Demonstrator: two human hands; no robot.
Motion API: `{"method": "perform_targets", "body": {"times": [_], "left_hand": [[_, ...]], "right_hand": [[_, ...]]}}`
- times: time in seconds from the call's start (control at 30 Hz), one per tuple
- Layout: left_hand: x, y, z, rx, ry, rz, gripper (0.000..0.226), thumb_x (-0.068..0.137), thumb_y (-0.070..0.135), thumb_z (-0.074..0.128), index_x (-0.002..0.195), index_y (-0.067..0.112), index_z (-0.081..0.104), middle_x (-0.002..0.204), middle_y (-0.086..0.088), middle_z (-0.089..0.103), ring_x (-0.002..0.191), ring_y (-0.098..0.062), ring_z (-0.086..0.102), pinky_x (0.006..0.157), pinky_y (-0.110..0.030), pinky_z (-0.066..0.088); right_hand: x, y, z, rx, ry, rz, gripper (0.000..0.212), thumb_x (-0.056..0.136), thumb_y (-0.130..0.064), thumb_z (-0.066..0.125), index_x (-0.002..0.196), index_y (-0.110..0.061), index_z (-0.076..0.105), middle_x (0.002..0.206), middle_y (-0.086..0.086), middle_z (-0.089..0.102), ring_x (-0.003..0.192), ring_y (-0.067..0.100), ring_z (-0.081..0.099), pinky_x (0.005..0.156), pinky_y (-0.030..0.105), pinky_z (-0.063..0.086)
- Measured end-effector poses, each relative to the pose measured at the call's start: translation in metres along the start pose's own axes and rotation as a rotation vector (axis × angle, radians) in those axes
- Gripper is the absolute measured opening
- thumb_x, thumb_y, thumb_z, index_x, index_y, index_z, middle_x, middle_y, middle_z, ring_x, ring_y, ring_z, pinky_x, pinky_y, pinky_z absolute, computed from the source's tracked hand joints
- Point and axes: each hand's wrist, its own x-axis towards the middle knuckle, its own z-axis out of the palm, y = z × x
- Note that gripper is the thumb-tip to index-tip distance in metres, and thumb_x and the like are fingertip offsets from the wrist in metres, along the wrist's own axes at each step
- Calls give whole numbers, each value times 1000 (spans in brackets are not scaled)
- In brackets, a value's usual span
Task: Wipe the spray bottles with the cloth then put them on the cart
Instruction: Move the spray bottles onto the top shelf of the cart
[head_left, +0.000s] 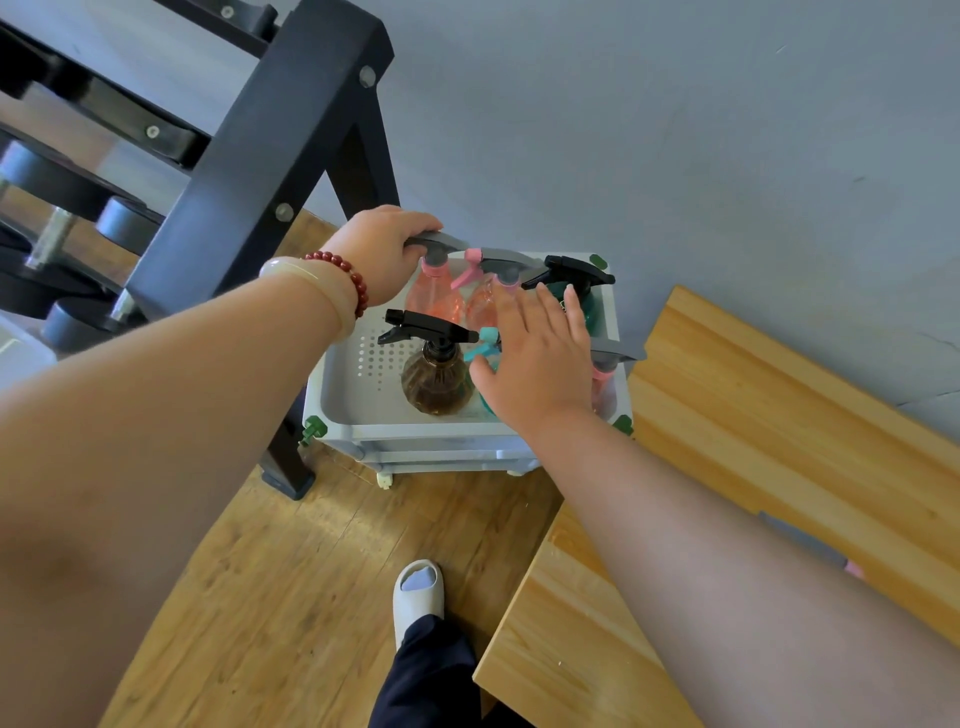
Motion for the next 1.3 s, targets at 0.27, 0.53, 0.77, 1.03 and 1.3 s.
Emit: {"method": "perform_targets", "body": {"times": [0.27,0.53,0.77,1.03,1.3], "left_hand": [[-25,4,6,40,97,15,40,104,16,40,142,23,51,155,-7,35,146,-33,21,117,-50,27],[-57,34,15,66,189,34,39,105,21,40,141,27,51,161,-4,24,152,-32,3,121,-55,2],[-90,77,37,56,218,96,40,105,21,41,144,26,47,164,-4,16,152,-31,-5,120,-52,-4],[-128,149,88,-44,219,303,34,99,16,50,132,18,60,161,-9,26,152,-33,5,119,-56,5],[-156,209,160,49,3,380,43,99,23,52,142,23,51,163,-4,19,152,-30,1,121,-53,5]], "right_hand": [[-3,0,-11,74,-44,23,72,92,-43,51,153,-14,25,154,11,36,149,30,17,114,39,-20],[-24,6,-34,164,2,60,74,94,-43,53,155,-14,23,158,13,27,151,29,8,118,42,-13],[-74,42,-56,137,-4,133,75,95,-45,51,156,-17,18,161,11,20,151,27,4,117,40,-15],[-149,102,-58,110,-98,281,77,97,-46,45,157,-19,6,164,9,8,151,25,-7,115,37,-20],[-218,163,-51,114,-61,405,83,92,-45,56,156,-15,13,161,12,19,151,28,2,118,39,-13]]}}
